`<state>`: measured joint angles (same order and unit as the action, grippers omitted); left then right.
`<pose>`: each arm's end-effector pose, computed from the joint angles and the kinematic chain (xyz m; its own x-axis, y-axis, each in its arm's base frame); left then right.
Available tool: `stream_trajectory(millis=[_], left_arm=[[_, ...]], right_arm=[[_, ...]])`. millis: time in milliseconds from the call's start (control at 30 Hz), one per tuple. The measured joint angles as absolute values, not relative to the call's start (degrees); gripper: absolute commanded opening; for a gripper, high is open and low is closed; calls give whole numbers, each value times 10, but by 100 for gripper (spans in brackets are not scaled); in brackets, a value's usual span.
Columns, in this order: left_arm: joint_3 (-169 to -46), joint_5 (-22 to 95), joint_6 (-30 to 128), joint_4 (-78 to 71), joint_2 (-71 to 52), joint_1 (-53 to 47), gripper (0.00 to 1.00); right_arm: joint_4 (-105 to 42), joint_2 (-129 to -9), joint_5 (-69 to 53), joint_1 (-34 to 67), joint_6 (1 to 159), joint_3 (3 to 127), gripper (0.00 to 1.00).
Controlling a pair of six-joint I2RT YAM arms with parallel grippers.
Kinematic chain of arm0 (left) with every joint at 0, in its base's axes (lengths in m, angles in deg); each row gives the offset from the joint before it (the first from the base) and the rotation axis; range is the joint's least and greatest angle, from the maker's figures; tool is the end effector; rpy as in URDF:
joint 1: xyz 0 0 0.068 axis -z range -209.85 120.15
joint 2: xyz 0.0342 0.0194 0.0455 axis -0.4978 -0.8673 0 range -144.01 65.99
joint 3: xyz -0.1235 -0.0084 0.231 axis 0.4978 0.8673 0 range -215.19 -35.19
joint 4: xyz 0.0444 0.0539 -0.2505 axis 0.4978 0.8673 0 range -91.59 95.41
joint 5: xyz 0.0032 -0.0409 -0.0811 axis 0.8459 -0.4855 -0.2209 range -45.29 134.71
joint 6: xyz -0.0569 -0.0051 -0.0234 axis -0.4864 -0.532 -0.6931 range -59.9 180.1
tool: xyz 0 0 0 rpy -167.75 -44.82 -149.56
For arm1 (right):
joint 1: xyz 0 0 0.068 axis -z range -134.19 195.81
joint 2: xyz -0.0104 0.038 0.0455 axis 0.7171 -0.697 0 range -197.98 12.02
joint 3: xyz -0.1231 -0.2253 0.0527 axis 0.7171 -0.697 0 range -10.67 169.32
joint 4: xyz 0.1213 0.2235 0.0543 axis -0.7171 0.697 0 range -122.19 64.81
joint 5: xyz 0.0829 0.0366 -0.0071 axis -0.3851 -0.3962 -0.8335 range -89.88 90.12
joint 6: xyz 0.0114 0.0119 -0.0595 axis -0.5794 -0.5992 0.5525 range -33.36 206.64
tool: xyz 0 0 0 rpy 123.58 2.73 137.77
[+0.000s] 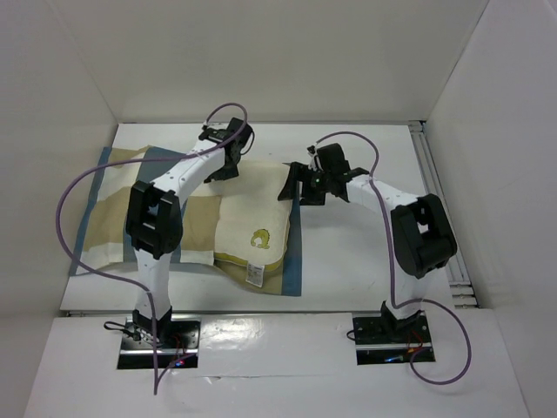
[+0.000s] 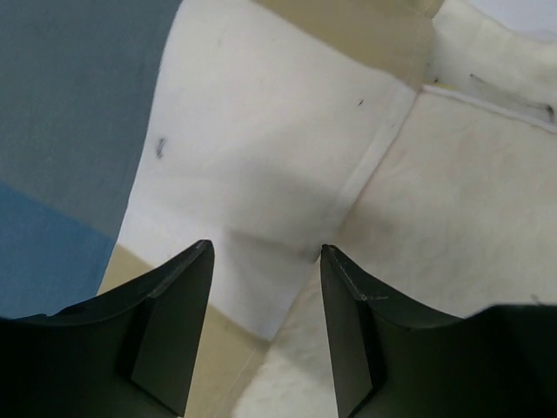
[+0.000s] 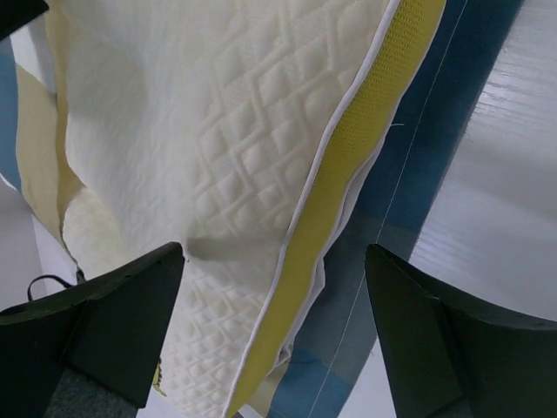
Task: Put the pillow into the pillowcase
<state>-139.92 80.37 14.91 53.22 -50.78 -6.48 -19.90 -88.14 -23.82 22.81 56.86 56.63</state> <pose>0.4042 -0.1450 0.2444 -0.6742 -0.3365 -0.6574 -0.5199 0.8485 0.0988 0.3460 0.1675 0.1982 -0.8746 0.1219 -0.4692 -0.2145 0.7707 0.6001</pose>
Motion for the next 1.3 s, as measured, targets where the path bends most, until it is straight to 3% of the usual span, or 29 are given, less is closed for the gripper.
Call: stream_trajectory(millis=[233, 300, 333, 400, 433, 467, 500, 567, 833, 1100, 1300], left_arm=[[-1465, 790, 195, 522, -577, -79, 65], [-1466, 789, 207, 521, -578, -80, 60], [-1469, 790, 212, 520, -578, -81, 48], [-1475, 793, 222, 516, -578, -82, 31], [-1478, 795, 223, 516, -578, -83, 7], [-1482, 796, 223, 515, -579, -83, 0], [-1487, 798, 233, 516, -579, -84, 0], [-1495, 790, 243, 516, -579, -88, 0], [-1490, 633, 344, 490, -510, -52, 0], [-1478, 495, 341, 490, -300, 16, 0], [-1423, 497, 309, 462, -319, -4, 0]], right_arm=[[-208, -949, -264, 228, 567, 614, 90], [-211, -957, -269, 228, 567, 617, 85], [-211, -957, -273, 228, 567, 617, 82], [-216, -959, -278, 228, 568, 618, 62], [-219, -959, -281, 228, 569, 618, 51], [-220, -959, -283, 228, 569, 618, 39], [-223, -960, -286, 228, 569, 619, 15], [-227, -962, -295, 228, 567, 623, 0], [-200, -954, -299, 199, 589, 699, 0], [-193, -802, -301, 143, 592, 658, 0], [-318, -894, -306, 123, 570, 598, 0]])
